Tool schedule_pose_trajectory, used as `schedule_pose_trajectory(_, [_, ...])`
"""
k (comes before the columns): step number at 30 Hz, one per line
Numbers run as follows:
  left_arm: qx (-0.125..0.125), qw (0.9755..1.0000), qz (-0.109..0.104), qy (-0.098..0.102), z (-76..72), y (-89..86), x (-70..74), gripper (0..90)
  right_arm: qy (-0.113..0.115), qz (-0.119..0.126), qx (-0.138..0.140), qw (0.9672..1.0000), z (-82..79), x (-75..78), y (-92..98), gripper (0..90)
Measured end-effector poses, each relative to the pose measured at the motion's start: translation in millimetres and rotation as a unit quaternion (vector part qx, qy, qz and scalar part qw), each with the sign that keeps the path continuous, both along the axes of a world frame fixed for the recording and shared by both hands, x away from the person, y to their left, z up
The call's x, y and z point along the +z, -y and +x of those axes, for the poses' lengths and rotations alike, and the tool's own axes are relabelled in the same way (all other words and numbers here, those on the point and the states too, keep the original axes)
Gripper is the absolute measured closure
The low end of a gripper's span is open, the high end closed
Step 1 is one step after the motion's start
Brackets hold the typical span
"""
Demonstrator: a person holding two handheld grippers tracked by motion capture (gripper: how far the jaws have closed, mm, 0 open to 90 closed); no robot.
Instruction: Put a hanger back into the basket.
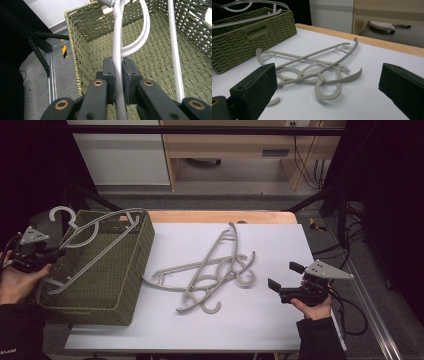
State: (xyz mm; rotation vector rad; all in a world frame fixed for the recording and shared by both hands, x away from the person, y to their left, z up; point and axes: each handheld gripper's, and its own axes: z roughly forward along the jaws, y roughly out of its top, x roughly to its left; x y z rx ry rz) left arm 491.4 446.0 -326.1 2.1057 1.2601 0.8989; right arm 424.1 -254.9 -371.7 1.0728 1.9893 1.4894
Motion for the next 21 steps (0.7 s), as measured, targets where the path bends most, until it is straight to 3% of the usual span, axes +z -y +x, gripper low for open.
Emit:
schedule_pose_trajectory(3, [-0.002,1.0000,-0.001,0.000,0.2,-1.7,-1.2,81.5,0.000,0.000,0.000,1.0000,-0.1,0.1,0.1,2.0])
schedule_pose_trajectory(8, [-0.005,0.9996,0.026,-0.003,0.8,-4.9,0.5,81.7,-0.001,0.003,-0.003,1.0000,0.5,-0.4,-1.2,2.0])
schedule_pose_trajectory(11, [-0.005,0.9994,0.032,-0.010,1.3,-8.0,-1.4,81.7,-0.002,0.003,-0.001,1.0000,0.5,-0.6,-1.5,2.0])
schedule_pose_trajectory(14, [-0.012,0.9992,0.034,-0.017,4.9,-3.3,-8.8,81.6,-0.002,0.002,-0.002,1.0000,0.5,-0.5,-1.6,2.0])
schedule_pose_trajectory(15, [-0.009,0.9985,0.040,-0.036,8.4,2.1,-15.6,81.7,-0.002,0.002,-0.002,1.0000,0.4,-0.4,-1.3,2.0])
schedule_pose_trajectory(21, [0.002,0.9976,0.044,-0.054,14.8,8.2,-36.5,81.6,-0.001,0.002,-0.002,1.0000,0.4,-0.4,-1.1,2.0])
